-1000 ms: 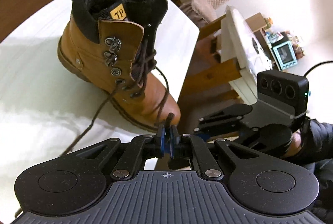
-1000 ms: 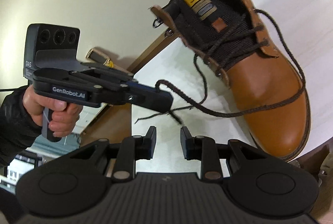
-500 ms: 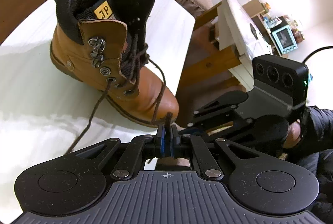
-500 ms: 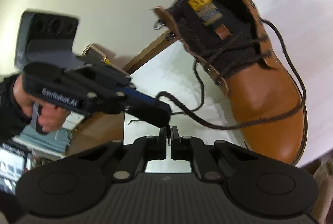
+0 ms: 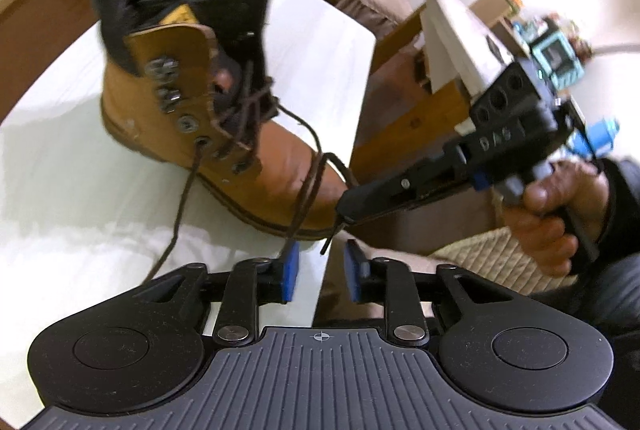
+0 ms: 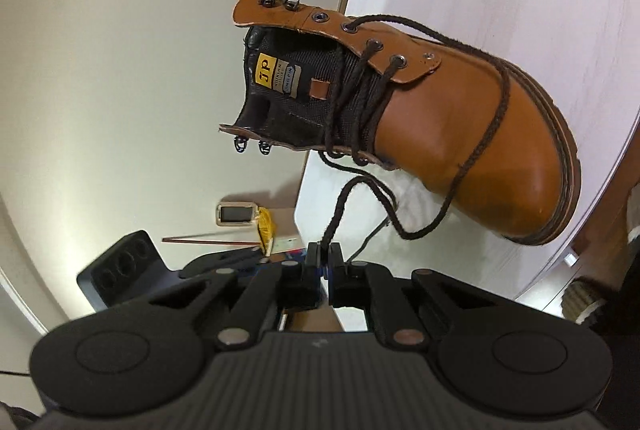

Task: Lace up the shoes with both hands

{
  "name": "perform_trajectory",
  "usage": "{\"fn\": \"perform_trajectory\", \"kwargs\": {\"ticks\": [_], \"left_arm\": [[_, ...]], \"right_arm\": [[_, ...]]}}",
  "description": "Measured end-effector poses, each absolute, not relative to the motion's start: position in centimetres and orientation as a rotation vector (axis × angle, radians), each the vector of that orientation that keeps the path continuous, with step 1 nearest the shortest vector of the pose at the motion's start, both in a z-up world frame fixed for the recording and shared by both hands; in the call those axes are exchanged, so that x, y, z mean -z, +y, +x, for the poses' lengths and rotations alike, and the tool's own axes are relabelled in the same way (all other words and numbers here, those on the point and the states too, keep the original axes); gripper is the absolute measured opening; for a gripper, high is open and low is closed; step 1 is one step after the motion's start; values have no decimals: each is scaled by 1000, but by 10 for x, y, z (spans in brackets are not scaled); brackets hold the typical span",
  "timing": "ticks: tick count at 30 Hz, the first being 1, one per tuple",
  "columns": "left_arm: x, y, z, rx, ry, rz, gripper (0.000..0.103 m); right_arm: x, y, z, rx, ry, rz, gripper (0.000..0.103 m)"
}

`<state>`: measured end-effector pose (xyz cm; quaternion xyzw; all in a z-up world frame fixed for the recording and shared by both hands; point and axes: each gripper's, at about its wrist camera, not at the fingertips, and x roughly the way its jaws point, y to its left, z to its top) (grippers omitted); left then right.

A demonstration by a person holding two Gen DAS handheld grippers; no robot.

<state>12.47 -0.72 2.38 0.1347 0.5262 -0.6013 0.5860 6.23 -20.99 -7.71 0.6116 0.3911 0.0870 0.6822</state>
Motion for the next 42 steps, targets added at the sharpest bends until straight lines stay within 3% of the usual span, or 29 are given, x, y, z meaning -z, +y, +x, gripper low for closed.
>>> {"fn": "perform_trajectory", "kwargs": {"ticks": [4,9,19,27,29,34,38,42], "left_arm": [[-29,-14,115,1425,1148,400,2],[-38,-16,110,1442,1105,478,2],[-45,-23,99,1466,1080,555,2],[-45,-30,94,1475,1091,577,2],[-45,-31,94,1470,1093,578,2],[-47,-35,95,1454,1094,559,2],[-52,-41,97,1435,1079,542,3],[-66,-42,105,1413,1042,532,4]], "right_arm": [[85,-215,58,-197,868,1420,5],[94,-219,54,-177,864,1464,16],[110,-229,52,-172,864,1553,16],[119,-230,54,-215,874,1622,15],[118,-230,55,-226,884,1604,6],[111,-234,56,-222,879,1572,4],[96,-272,50,-167,771,1610,4],[50,-354,29,-23,534,1551,4]]}}
